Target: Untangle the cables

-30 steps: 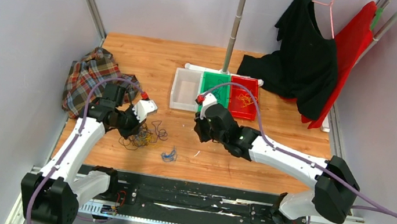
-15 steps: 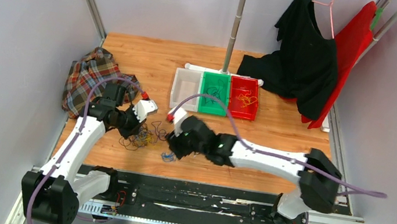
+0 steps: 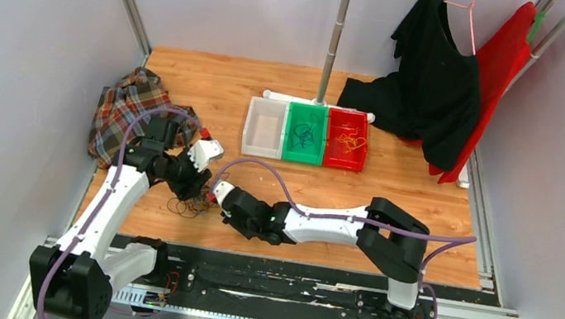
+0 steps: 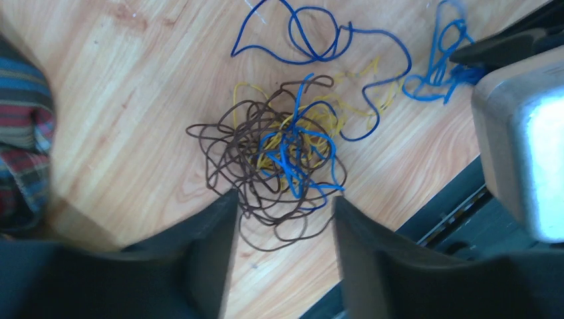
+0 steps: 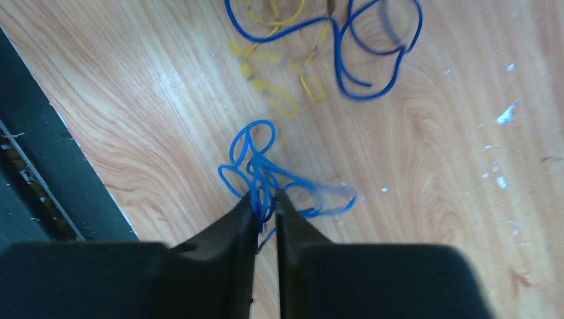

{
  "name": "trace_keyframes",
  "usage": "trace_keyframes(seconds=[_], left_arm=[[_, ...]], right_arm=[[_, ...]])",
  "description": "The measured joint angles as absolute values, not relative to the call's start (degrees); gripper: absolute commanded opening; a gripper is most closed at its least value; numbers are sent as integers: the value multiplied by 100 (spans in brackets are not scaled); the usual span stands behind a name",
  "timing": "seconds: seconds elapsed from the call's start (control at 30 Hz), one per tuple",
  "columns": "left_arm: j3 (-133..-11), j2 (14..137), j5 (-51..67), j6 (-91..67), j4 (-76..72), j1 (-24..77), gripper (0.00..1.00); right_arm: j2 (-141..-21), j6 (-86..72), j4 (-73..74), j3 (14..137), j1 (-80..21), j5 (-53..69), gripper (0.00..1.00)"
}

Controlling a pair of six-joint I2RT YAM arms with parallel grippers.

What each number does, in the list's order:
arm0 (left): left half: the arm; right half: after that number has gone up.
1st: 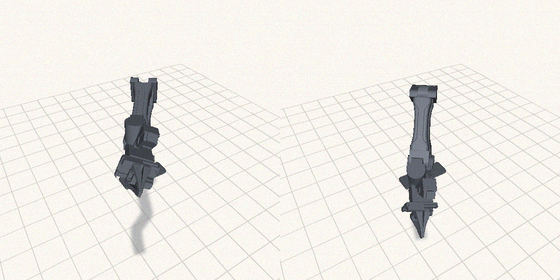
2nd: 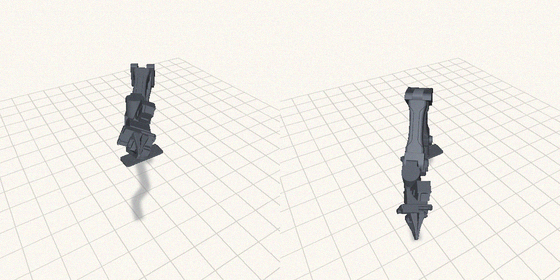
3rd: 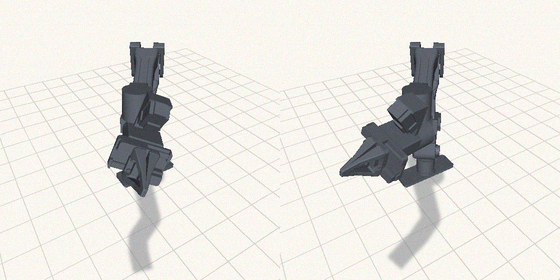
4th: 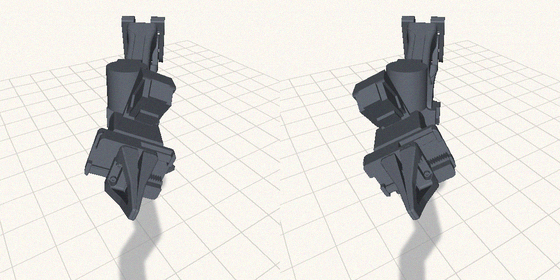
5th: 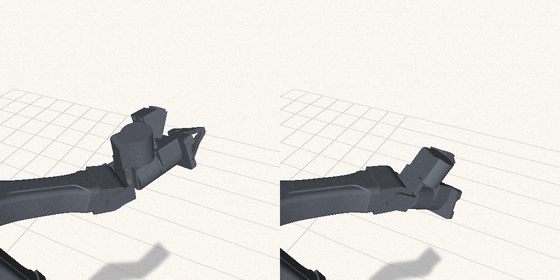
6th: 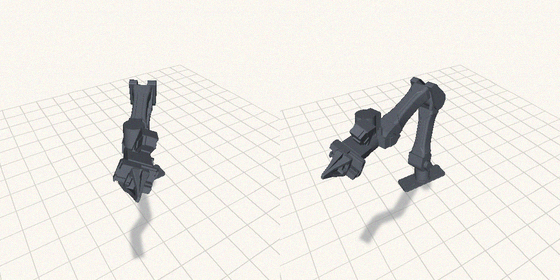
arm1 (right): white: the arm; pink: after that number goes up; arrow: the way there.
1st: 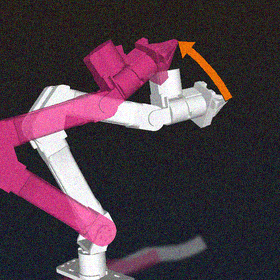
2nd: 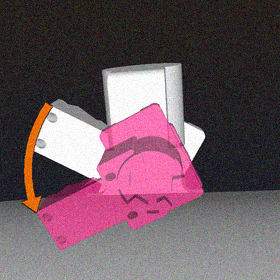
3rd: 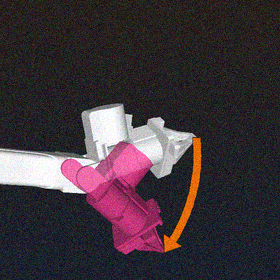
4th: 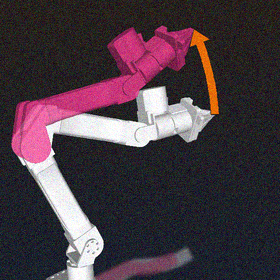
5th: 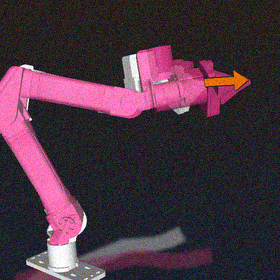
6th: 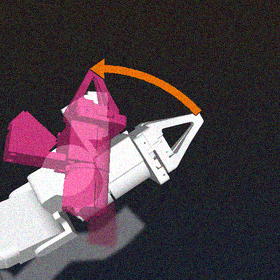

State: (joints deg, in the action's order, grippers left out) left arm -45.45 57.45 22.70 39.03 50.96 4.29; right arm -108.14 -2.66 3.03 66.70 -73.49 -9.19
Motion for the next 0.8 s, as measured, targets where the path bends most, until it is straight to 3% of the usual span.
trace_keyframes(seconds=[0.07, 0.13, 0.37, 0.63, 0.8], left_arm=[[-4595, 5745, 2244, 3879, 5157, 427, 78], [-4748, 5745, 2241, 3793, 5277, 425, 83], [-5621, 5483, 2856, 3573, 5634, 425, 87], [-5854, 5223, 4215, 3483, 5885, 696, 76], [-5854, 5395, 4692, 3409, 5961, 945, 57]], right_arm=[[-10794, -268, 314, 6665, -7349, -987, 1], [-10674, -294, 290, 6646, -7347, -1011, 1], [-9504, -666, 126, 6311, -7022, -440, 1], [-8831, -1400, -434, 6272, -6541, 746, 1], [-8809, -1671, -591, 6272, -6493, 1256, 1]])
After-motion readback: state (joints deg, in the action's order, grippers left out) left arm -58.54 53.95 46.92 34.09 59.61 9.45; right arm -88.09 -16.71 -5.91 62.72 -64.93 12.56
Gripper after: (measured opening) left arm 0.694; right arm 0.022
